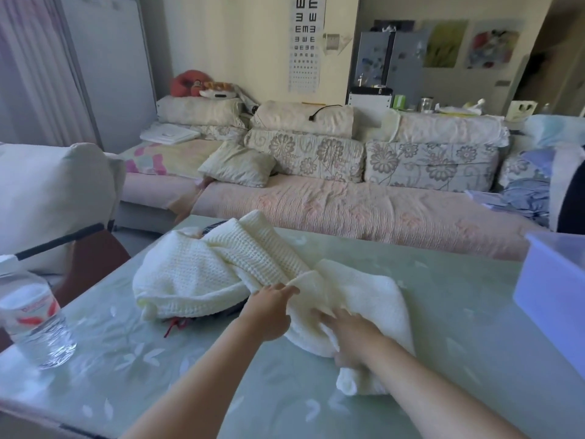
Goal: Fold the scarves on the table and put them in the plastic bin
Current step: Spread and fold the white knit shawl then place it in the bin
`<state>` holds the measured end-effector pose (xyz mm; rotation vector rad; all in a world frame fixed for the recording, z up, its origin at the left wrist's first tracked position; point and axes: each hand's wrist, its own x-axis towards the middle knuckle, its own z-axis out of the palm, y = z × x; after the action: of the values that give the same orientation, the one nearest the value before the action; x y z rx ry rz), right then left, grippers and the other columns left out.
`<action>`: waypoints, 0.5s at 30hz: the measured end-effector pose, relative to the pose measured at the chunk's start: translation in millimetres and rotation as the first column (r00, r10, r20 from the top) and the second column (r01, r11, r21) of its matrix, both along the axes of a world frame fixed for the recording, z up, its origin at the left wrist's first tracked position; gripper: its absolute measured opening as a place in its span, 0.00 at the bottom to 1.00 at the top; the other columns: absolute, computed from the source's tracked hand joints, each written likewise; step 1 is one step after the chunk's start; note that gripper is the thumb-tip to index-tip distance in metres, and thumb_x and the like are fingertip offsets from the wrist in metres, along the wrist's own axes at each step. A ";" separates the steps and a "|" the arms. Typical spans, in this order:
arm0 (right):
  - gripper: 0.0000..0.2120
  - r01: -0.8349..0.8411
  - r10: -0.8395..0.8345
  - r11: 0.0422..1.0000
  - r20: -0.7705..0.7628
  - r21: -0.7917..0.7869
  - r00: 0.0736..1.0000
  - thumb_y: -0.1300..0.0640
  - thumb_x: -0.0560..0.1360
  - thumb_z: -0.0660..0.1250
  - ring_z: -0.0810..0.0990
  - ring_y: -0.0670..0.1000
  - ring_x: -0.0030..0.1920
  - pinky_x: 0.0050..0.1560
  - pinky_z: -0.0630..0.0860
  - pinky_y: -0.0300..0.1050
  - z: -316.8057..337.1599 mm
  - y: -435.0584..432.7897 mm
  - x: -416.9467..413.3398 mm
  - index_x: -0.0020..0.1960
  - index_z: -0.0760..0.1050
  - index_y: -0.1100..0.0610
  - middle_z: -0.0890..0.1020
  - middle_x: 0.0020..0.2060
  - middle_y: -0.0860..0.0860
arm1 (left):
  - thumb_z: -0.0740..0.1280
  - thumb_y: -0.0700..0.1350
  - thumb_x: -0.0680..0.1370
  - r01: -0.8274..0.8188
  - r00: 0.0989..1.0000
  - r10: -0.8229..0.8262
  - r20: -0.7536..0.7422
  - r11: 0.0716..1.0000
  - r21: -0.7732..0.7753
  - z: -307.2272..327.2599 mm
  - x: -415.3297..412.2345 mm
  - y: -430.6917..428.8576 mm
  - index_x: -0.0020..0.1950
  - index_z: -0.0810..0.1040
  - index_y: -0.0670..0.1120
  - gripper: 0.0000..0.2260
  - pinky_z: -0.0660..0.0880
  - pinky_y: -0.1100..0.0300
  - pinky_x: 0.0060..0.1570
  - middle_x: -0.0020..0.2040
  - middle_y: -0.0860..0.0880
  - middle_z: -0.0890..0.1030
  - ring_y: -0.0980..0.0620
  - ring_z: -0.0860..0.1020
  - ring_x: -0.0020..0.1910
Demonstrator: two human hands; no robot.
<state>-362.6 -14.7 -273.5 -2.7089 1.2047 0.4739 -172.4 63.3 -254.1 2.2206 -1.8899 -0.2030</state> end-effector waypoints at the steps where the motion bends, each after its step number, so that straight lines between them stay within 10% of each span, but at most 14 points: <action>1: 0.38 -0.034 0.035 0.997 0.010 -0.075 0.999 0.57 0.75 0.67 0.71 0.59 0.69 0.63 0.73 0.53 1.1 -2.2 -0.4 0.77 0.54 0.34 0.65 0.74 0.51 | 0.65 0.42 0.76 0.008 0.999 -0.008 0.041 1.000 0.004 -2.8 2.8 -2.8 0.76 0.61 0.56 0.30 0.62 0.51 0.71 0.75 0.52 0.65 0.49 0.66 0.72; 5: 0.23 -0.062 0.079 0.953 0.048 -0.297 0.996 0.63 0.74 0.63 0.76 0.55 0.58 0.55 0.75 0.49 18.5 -21.3 -31.4 0.64 0.75 0.41 0.79 0.57 0.48 | 0.68 0.46 0.74 -0.005 0.957 0.003 0.289 1.000 0.006 -13.1 -2.2 -15.7 0.79 0.52 0.58 0.37 0.48 0.45 0.76 0.79 0.49 0.55 0.46 0.52 0.78; 8: 0.21 0.068 -0.027 0.916 0.109 -0.394 0.994 0.63 0.73 0.61 0.74 0.53 0.59 0.44 0.69 0.45 31.0 -39.8 -86.1 0.60 0.75 0.43 0.78 0.54 0.46 | 0.66 0.45 0.77 -0.047 0.927 0.055 0.371 0.998 -0.031 -9.7 -19.2 -28.0 0.74 0.63 0.59 0.28 0.45 0.44 0.76 0.73 0.52 0.69 0.48 0.63 0.73; 15: 0.21 0.313 -0.360 0.790 0.014 -0.527 0.933 0.55 0.74 0.63 0.73 0.52 0.63 0.54 0.69 0.47 35.1 -49.0 -195.5 0.67 0.71 0.44 0.76 0.61 0.45 | 0.64 0.47 0.77 0.061 0.997 -0.046 0.068 0.967 -0.247 19.4 -128.3 -58.9 0.63 0.78 0.57 0.15 0.71 0.56 0.49 0.57 0.51 0.81 0.46 0.77 0.56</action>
<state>-558.2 -63.7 -238.4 -2.7918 2.0596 0.2374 -300.7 4.5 -234.7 2.0328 -1.8908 0.0918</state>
